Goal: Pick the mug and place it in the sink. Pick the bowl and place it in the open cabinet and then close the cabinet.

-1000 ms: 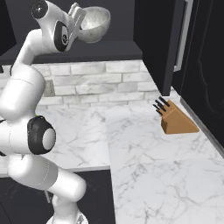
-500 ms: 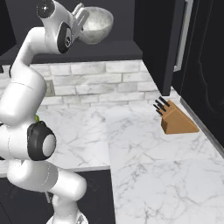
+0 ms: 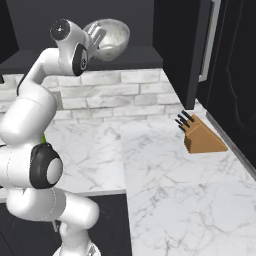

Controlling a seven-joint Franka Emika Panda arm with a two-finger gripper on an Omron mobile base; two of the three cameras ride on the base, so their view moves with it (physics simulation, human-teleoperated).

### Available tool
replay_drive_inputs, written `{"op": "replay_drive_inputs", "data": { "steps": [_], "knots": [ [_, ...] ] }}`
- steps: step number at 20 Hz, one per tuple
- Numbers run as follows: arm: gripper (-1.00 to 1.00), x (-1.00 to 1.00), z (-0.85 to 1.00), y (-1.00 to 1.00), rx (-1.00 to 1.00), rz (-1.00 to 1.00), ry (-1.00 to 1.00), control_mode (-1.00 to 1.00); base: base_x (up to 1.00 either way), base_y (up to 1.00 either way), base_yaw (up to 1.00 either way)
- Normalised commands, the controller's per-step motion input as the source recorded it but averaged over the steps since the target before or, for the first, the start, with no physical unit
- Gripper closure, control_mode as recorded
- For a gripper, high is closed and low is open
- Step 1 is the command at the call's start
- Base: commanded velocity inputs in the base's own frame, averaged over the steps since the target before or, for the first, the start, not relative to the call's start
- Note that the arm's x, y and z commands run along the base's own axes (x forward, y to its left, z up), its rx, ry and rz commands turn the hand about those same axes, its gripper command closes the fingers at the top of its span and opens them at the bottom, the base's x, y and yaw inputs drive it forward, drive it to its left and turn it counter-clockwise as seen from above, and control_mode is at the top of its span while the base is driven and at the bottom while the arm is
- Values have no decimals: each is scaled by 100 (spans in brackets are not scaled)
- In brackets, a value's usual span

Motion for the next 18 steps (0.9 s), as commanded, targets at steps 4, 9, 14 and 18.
{"op": "replay_drive_inputs", "data": {
  "steps": [4,9,14,18],
  "knots": [
    [100,23,0,8,0,-2,11,-100,0,0,0],
    [100,31,0,5,0,0,7,-100,0,0,0],
    [100,68,0,28,0,0,0,-100,0,0,0],
    [100,79,-3,29,0,0,0,-100,0,0,0]
  ]
}}
